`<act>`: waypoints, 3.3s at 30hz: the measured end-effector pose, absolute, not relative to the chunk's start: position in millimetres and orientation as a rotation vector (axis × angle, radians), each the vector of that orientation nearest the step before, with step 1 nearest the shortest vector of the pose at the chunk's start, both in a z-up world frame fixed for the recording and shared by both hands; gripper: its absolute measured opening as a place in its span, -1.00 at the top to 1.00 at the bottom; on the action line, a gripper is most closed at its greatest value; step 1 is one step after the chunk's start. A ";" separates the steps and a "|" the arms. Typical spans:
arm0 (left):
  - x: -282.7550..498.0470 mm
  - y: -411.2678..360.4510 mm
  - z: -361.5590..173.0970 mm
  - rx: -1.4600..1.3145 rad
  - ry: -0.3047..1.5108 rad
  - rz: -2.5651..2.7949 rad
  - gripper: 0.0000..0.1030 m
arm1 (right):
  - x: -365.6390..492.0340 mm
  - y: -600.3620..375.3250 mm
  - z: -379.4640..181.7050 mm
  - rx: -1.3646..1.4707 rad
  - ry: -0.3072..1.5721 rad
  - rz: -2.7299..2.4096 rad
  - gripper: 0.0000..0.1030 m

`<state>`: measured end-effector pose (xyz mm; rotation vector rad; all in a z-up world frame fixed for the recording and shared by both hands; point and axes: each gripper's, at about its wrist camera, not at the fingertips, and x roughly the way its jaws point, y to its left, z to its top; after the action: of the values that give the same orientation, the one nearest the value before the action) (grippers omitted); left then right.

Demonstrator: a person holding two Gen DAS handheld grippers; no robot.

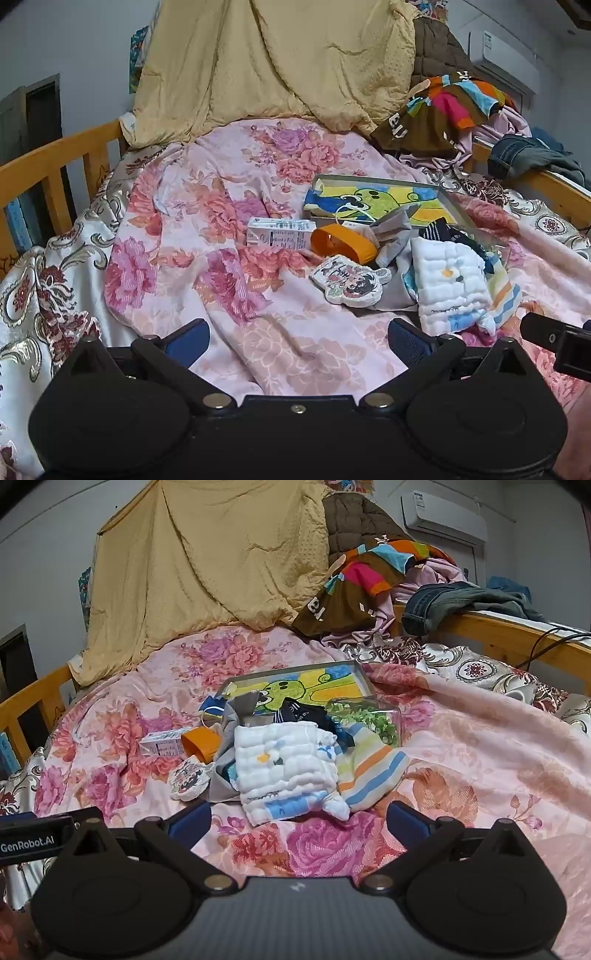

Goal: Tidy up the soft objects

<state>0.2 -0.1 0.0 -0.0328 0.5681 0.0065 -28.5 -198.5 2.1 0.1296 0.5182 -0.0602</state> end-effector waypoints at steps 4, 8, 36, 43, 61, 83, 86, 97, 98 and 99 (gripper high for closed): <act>1.4 0.4 -1.7 -0.066 0.581 -0.010 -0.99 | -27.5 -200.5 3.8 0.129 0.520 -0.059 -1.00; 2.5 -1.3 -3.9 -0.064 0.590 -0.007 -0.99 | -26.7 -196.2 0.9 0.117 0.523 -0.063 -1.00; 0.4 3.2 -4.9 -0.106 0.584 -0.005 -0.99 | -25.7 -198.2 0.0 0.121 0.527 -0.062 -1.00; 1.1 4.6 -4.5 -0.106 0.584 -0.002 -0.98 | -26.1 -198.1 0.6 0.122 0.525 -0.063 -1.00; 1.1 6.7 -4.8 -0.108 0.584 0.001 -0.98 | -25.9 -197.8 0.2 0.123 0.526 -0.063 -1.00; 1.2 6.7 -5.0 -0.107 0.586 0.000 -0.99 | -25.8 -197.9 0.5 0.123 0.527 -0.064 -1.00; 1.3 7.9 -4.7 -0.106 0.587 0.000 -0.99 | -25.8 -197.9 0.5 0.123 0.527 -0.064 -1.00; 0.8 8.7 -5.1 -0.107 0.585 0.001 -0.99 | -25.7 -197.8 0.5 0.122 0.526 -0.064 -1.00; 0.3 10.0 -5.4 -0.108 0.582 0.002 -0.99 | -25.6 -197.9 0.5 0.121 0.527 -0.064 -1.00; 0.2 11.3 -5.8 -0.110 0.579 0.002 -0.99 | -25.5 -198.0 0.5 0.121 0.527 -0.064 -1.00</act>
<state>0.2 11.3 -5.8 -0.1096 0.5793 0.0025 -25.5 -198.0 0.5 0.1210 0.5274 -0.0635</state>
